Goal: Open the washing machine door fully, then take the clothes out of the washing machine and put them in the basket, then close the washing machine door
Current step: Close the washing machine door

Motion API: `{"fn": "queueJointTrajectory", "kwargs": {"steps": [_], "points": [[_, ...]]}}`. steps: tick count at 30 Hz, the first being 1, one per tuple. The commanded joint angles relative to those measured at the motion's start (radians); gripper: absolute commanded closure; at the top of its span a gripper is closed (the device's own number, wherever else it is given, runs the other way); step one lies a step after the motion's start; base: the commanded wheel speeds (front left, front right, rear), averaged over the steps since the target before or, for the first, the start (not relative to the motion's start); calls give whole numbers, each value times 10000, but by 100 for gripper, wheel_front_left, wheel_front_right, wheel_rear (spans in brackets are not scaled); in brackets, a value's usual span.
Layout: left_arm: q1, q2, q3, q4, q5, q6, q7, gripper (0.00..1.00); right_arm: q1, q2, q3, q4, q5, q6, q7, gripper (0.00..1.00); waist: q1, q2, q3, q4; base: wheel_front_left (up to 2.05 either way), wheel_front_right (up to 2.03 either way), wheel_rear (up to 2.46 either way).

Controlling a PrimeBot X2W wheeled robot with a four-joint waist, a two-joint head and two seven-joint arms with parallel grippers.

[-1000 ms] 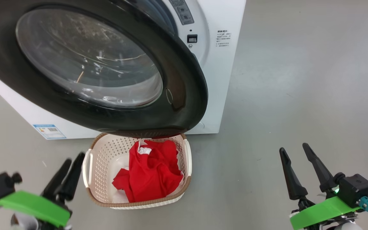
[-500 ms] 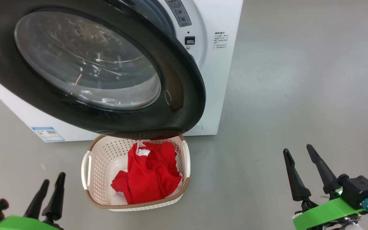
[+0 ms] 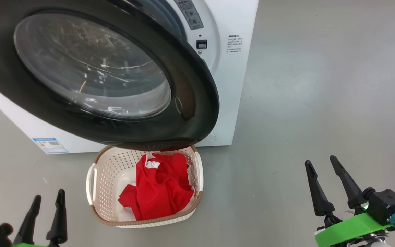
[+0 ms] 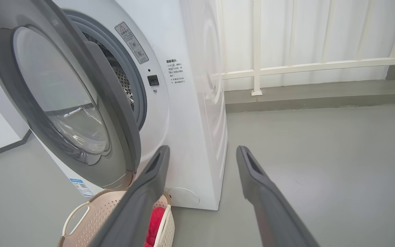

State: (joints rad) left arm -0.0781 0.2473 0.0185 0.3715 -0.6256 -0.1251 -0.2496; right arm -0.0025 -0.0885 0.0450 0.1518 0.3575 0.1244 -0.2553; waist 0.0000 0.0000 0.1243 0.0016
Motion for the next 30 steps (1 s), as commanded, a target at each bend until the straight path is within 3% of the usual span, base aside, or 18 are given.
{"fn": "queueJointTrajectory", "kwargs": {"steps": [1,12,21,30], "points": [[-8,103,525,-328,295,-56,-121,0,-99,-72,172,-265,-140,63,-65,0,0,0,-14,-9,0,0,0],[741,-1071,1547,-1256,2421,-56,-122,0,51,-86,133,-219,-113,63,-65,0,0,0,-259,-47,0,0,0],[1219,-1504,1907,-1859,3643,-56,-122,0,288,-66,61,-179,-106,63,-65,0,0,0,-501,-53,0,0,0],[1730,-1841,2110,-2287,4177,-56,-122,0,558,-34,17,-170,-100,63,-65,0,0,0,-792,-2,0,0,0]]}}
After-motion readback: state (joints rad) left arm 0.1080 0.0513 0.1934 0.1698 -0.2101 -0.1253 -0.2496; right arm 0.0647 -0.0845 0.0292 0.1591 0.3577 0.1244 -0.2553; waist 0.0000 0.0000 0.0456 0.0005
